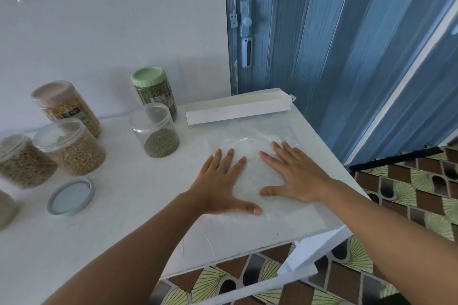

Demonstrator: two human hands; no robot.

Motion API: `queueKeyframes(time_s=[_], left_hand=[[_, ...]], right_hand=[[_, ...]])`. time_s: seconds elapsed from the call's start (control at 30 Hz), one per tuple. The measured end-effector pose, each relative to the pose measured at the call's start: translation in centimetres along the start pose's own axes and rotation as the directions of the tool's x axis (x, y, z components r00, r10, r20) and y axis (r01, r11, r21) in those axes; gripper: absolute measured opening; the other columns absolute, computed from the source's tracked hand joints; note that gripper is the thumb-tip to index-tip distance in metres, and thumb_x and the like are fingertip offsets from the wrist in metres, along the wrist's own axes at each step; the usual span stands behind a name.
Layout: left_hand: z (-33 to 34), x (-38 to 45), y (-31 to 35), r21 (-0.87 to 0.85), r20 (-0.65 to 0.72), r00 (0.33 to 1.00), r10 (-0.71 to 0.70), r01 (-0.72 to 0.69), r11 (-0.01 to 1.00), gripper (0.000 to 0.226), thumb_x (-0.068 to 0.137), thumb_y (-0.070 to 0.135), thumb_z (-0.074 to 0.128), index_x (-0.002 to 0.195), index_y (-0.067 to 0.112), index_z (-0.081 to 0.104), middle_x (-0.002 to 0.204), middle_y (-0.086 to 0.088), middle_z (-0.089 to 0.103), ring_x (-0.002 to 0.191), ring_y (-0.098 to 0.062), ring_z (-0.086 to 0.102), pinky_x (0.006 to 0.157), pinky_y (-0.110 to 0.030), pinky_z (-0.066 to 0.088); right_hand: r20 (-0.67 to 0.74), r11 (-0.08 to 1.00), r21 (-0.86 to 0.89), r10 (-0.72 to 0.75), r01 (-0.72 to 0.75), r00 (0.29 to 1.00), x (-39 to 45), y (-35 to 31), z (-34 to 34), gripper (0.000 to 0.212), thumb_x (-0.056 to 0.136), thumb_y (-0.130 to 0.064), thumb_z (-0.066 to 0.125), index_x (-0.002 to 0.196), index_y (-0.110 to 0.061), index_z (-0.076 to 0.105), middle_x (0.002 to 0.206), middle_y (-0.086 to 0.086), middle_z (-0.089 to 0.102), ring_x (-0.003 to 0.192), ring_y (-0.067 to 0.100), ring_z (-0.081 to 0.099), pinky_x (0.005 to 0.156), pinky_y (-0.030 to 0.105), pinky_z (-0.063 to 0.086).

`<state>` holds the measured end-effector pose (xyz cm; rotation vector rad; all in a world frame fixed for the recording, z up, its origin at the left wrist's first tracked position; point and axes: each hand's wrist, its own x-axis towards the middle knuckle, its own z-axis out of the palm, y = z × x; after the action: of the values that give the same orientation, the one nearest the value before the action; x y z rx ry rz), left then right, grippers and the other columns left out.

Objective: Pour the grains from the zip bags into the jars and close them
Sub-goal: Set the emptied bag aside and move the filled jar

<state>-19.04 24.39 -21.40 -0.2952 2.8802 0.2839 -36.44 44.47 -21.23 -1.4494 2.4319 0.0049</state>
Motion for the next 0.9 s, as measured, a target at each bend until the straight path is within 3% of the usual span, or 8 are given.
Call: queueKeyframes(time_s=[0.13,0.3,0.4,0.5,0.67,0.8,0.9], left_hand=[[-0.4,0.1,-0.1,-0.044,0.010,1.000,0.000,0.001,0.999,0.132,0.061,0.109,0.035,0.163,0.041,-0.014,0.169,0.002,-0.030,0.153,-0.026,-0.034,0.128,-0.051,-0.011],[-2.6,-1.2,-0.1,-0.332,-0.071,0.993,-0.090,0.061,0.941,0.105,0.077,0.096,0.041,0.164,0.040,0.021,0.175,0.006,0.005,0.161,-0.019,-0.003,0.129,-0.047,0.007],[-4.0,-3.3,-0.9,-0.375,-0.256,0.949,-0.186,0.080,0.924,0.085,0.087,0.079,0.056,0.158,0.039,0.034,0.165,0.006,0.034,0.152,-0.016,0.026,0.123,-0.040,0.028],[-5.2,-6.6,-3.1,-0.382,-0.361,0.893,-0.268,0.121,0.916,0.079,0.089,0.073,0.061,0.156,0.038,0.038,0.153,0.006,0.048,0.141,-0.015,0.040,0.116,-0.041,0.042],[-6.6,-14.2,-8.9,-0.392,-0.607,0.675,-0.419,0.204,0.897,0.065,0.089,0.060,0.068,0.145,0.030,0.052,0.128,0.005,0.058,0.119,-0.017,0.051,0.099,-0.043,0.051],[-7.2,-21.4,-14.7,-0.411,-0.746,0.431,-0.508,0.303,0.860,0.064,0.087,0.047,0.075,0.143,0.023,0.053,0.130,-0.004,0.055,0.123,-0.026,0.044,0.104,-0.046,0.044],[-7.5,-26.1,-19.7,-0.471,-0.755,0.276,-0.595,0.404,0.785,0.077,0.085,0.045,0.080,0.149,0.022,0.046,0.136,-0.010,0.043,0.128,-0.031,0.036,0.111,-0.048,0.033]], right_hand=[[0.044,0.983,0.180,0.026,-0.033,0.999,0.3,-0.1,-1.1,0.098,0.082,-0.095,0.012,0.162,-0.045,-0.013,0.170,-0.012,-0.025,0.156,0.011,-0.027,0.129,0.040,-0.008],[0.194,0.974,0.222,0.011,-0.054,0.981,-0.2,-0.4,-4.5,0.103,0.092,-0.078,0.050,0.166,-0.033,-0.008,0.174,-0.008,-0.013,0.160,0.016,-0.016,0.130,0.039,-0.001],[0.130,0.963,0.264,0.021,-0.055,0.991,0.2,-2.1,-6.6,0.099,0.091,-0.074,0.057,0.166,-0.031,0.009,0.172,0.000,0.015,0.159,0.022,0.012,0.125,0.040,0.020],[0.007,0.948,0.318,-0.017,0.013,1.000,1.2,-5.3,-8.0,0.102,0.085,-0.082,0.057,0.166,-0.038,0.011,0.171,-0.004,0.018,0.157,0.021,0.019,0.123,0.043,0.027],[-0.042,0.917,0.359,-0.169,0.173,0.985,4.0,-14.1,-9.2,0.104,0.080,-0.086,0.057,0.164,-0.045,0.011,0.172,-0.005,0.019,0.157,0.020,0.020,0.124,0.044,0.028],[-0.038,0.891,0.358,-0.284,0.278,0.958,7.2,-23.2,-8.6,0.102,0.083,-0.081,0.062,0.164,-0.043,0.015,0.170,-0.005,0.023,0.154,0.018,0.026,0.120,0.040,0.031],[-0.029,0.882,0.360,-0.316,0.304,0.948,9.9,-30.2,-7.4,0.103,0.081,-0.083,0.062,0.164,-0.040,0.018,0.168,-0.002,0.026,0.154,0.019,0.028,0.120,0.041,0.033]])
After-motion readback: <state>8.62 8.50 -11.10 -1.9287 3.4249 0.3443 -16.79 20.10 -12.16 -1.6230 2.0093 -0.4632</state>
